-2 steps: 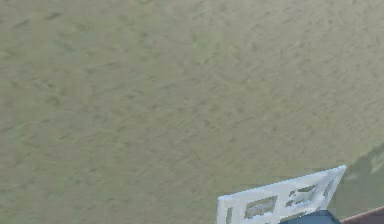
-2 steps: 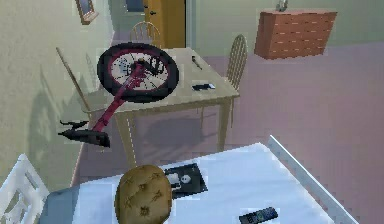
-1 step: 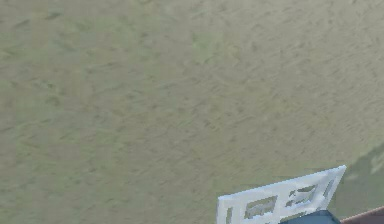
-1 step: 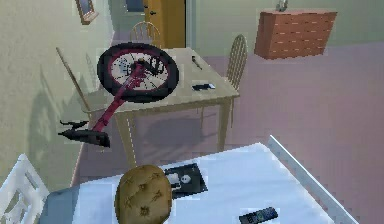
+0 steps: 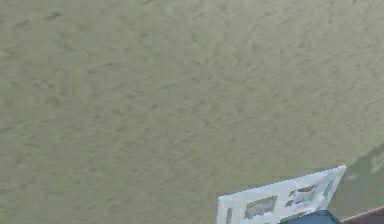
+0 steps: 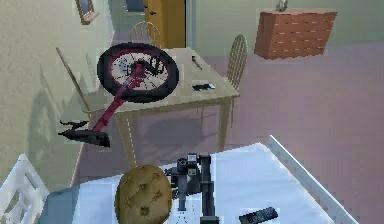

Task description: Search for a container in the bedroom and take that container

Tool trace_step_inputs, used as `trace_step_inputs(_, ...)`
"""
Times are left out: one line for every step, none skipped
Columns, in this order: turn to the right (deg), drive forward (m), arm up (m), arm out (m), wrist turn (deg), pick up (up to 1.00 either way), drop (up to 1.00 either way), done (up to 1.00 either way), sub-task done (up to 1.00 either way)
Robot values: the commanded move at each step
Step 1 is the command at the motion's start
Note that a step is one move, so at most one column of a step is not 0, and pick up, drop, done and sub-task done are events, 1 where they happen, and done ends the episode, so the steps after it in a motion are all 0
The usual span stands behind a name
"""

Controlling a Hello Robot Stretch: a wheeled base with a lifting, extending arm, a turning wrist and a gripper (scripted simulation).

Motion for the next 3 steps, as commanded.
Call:
trace_step_inputs(0.0,0.0,0.0,0.0,45.0,0.0,0.0,0.0,0.0)
trace_step_inputs(0.0,0.0,0.0,0.0,45.0,0.0,0.0,0.0,0.0)
trace_step_inputs(0.0,0.0,0.0,0.0,45.0,0.0,0.0,0.0,0.0)
